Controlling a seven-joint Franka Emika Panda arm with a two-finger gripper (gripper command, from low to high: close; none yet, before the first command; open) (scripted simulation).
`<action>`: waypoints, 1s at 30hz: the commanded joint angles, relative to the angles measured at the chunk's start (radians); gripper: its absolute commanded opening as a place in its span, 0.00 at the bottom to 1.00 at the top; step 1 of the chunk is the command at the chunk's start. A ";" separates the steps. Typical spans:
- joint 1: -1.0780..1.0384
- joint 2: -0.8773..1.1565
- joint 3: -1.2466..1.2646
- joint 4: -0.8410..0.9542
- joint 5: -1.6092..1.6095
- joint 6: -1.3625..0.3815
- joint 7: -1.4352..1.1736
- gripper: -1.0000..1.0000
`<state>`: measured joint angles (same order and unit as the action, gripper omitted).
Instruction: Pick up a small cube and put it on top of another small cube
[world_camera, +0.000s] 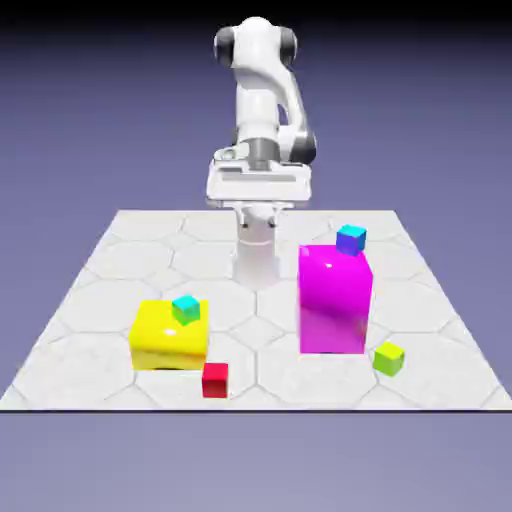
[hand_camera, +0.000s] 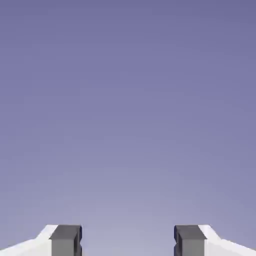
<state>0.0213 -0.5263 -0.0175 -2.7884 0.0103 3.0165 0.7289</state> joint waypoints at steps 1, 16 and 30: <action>0.008 0.036 -0.015 0.018 0.009 -0.017 -0.010 0.50; 0.124 0.580 -0.233 0.286 0.137 -0.272 -0.161 0.50; 0.093 1.017 -0.228 0.447 0.303 -0.247 -0.310 0.50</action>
<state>0.1144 0.4908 -0.2454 -2.3413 0.3137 2.7696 0.4193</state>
